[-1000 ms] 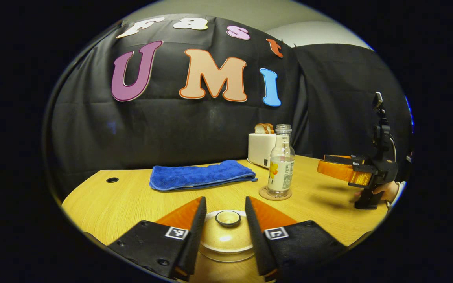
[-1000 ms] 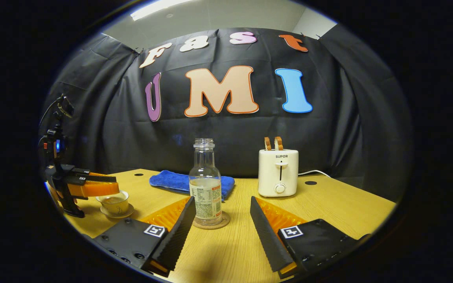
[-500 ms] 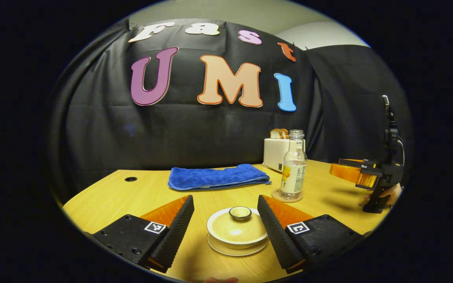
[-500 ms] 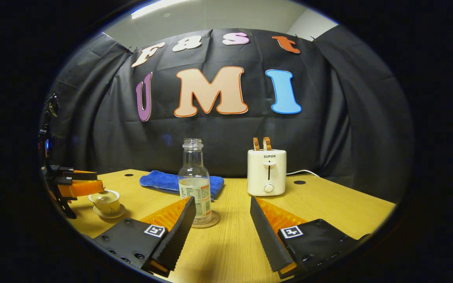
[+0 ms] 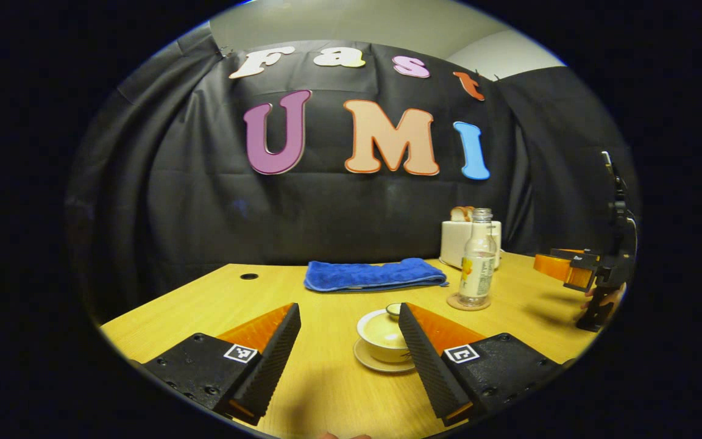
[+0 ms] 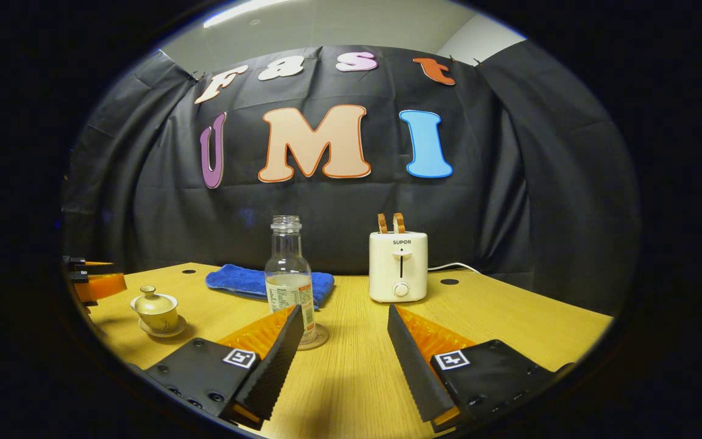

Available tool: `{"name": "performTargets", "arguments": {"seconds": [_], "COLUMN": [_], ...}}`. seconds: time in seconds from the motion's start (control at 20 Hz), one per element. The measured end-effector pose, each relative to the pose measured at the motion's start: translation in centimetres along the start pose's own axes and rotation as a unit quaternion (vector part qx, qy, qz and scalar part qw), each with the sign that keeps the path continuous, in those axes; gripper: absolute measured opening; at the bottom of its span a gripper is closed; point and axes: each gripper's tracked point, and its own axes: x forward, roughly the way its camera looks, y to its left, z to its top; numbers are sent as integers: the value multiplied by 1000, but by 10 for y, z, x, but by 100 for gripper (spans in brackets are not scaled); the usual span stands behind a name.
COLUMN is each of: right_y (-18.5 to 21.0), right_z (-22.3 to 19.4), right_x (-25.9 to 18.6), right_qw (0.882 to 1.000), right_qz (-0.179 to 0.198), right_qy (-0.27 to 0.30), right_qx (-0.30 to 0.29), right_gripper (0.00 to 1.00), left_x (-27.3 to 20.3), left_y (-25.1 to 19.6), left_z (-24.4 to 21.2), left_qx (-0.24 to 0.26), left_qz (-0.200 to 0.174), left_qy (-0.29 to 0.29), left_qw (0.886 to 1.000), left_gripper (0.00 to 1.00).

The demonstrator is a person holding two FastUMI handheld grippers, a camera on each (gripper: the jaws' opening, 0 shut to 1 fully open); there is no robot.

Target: Open the teacup lid with one hand, grasp the water bottle and pour water into the teacup with the other hand; after pouring, place the water bottle on the coaster and then close the teacup lid.

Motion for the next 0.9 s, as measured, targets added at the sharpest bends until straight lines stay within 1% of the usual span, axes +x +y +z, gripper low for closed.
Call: {"name": "performTargets", "arguments": {"seconds": [0.1,0.2,0.3,0.35,0.4,0.45,0.55,0.6,0.65,0.7,0.9], "right_y": [0,-4,-9,-9,-10,-10,-11,-14,-18,-20,-20], "right_z": [0,1,0,1,1,1,1,0,1,1,1], "right_x": [-2,-2,-3,-4,-4,-4,-4,-4,-5,-5,-6], "right_qw": [1000,1000,1000,1000,1000,1000,1000,999,999,999,999], "right_qz": [-1,-10,-23,-25,-27,-27,-28,-35,-45,-51,-52], "right_qy": [0,0,-1,-1,-1,-1,-1,-1,-2,-3,-3], "right_qx": [0,-1,-1,-1,-1,-1,-2,-2,-2,-2,-3], "right_gripper": [90,90,90,90,84,90,90,90,84,90,90], "left_x": [-2,-8,-10,-12,-12,-13,-13,-13,-13,-14,-15], "left_y": [16,31,39,39,41,41,42,42,42,44,43], "left_z": [-1,-2,-1,-1,-1,0,-1,-1,-1,-1,-1], "left_qx": [0,1,2,3,3,2,3,3,3,2,3], "left_qz": [48,90,118,124,128,130,134,134,136,138,140], "left_qy": [4,4,3,4,4,3,3,5,4,1,4], "left_qw": [999,996,993,992,992,992,991,991,991,990,990], "left_gripper": [95,95,95,95,95,95,95,95,95,95,95]}}
